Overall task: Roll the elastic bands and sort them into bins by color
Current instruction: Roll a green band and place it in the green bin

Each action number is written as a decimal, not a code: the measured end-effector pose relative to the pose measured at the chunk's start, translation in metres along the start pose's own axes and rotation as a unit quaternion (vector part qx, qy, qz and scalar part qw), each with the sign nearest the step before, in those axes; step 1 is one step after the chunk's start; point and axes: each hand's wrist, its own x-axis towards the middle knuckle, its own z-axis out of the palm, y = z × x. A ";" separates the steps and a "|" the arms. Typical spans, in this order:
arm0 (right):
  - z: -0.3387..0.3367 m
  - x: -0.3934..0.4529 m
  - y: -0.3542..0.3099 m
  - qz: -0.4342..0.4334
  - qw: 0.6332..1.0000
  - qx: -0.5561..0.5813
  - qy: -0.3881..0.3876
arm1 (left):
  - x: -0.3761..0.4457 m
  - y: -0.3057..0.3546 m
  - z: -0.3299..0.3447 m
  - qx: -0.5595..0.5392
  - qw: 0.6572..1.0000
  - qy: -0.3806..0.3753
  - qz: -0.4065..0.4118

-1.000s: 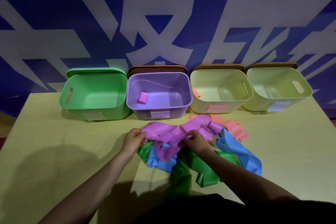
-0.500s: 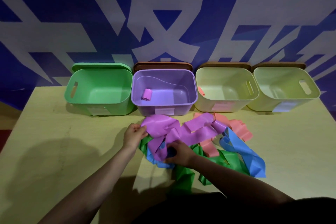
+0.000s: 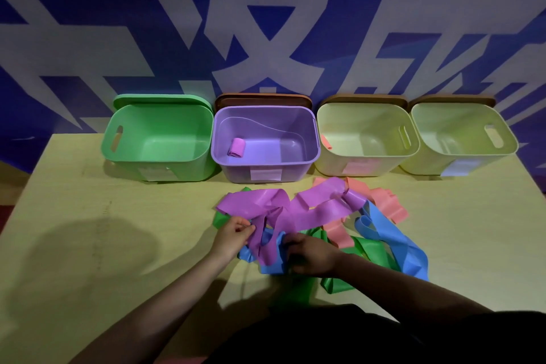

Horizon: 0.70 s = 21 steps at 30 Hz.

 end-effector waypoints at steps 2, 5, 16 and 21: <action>0.001 -0.008 0.001 -0.015 0.999 -0.044 -0.010 | -0.003 -0.001 0.001 0.025 1.000 -0.004 0.011; 0.008 -0.015 0.008 -0.021 0.998 -0.052 0.021 | -0.008 -0.002 0.003 0.037 0.999 -0.021 0.017; -0.001 -0.012 0.005 0.115 0.984 0.093 0.095 | -0.030 0.015 0.015 0.056 0.996 -0.068 0.022; -0.010 -0.025 -0.006 0.184 0.932 0.253 0.183 | -0.045 0.022 0.020 0.059 0.994 -0.074 0.050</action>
